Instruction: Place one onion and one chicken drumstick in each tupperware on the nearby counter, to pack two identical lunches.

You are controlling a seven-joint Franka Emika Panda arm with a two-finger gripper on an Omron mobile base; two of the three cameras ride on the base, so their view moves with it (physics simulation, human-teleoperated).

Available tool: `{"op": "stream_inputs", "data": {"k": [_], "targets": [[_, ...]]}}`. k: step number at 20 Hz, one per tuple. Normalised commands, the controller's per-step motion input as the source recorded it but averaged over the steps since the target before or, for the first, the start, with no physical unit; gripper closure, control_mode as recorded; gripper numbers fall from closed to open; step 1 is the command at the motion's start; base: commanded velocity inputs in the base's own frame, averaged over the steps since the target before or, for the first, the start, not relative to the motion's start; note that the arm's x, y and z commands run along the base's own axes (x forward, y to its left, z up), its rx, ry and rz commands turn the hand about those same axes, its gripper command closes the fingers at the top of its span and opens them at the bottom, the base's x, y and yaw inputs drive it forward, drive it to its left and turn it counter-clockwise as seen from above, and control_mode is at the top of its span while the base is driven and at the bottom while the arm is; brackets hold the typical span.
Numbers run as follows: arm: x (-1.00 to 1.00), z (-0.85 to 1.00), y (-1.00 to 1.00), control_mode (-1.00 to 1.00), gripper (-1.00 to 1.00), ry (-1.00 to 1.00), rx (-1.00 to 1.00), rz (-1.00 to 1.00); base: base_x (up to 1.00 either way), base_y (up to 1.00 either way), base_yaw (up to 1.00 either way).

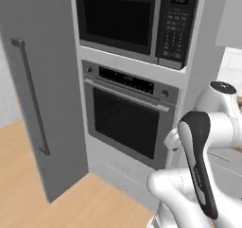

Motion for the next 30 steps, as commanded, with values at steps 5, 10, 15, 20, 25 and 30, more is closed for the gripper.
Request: {"op": "stream_inputs", "data": {"k": [5, 10, 15, 20, 25, 30], "targets": [[0.00, 0.00, 0.00, 1.00, -1.00, 0.00, 0.00, 0.00, 0.00, 0.14, 1.00], [0.00, 0.00, 0.00, 1.00, -1.00, 0.00, 0.00, 0.00, 0.19, 0.12, 0.99], [0.00, 0.00, 0.00, 1.00, -1.00, 0.00, 0.00, 0.00, 0.60, 0.17, 0.85], [0.00, 0.00, 0.00, 1.00, -1.00, 0.00, 0.00, 0.00, 1.00, 0.06, 0.24], [0.00, 0.00, 0.00, 1.00, -1.00, 0.00, 0.00, 0.00, 1.00, 0.21, -0.02], [0.00, 0.00, 0.00, 1.00, -1.00, 0.00, 0.00, 0.00, 1.00, 0.62, -0.11]]}}
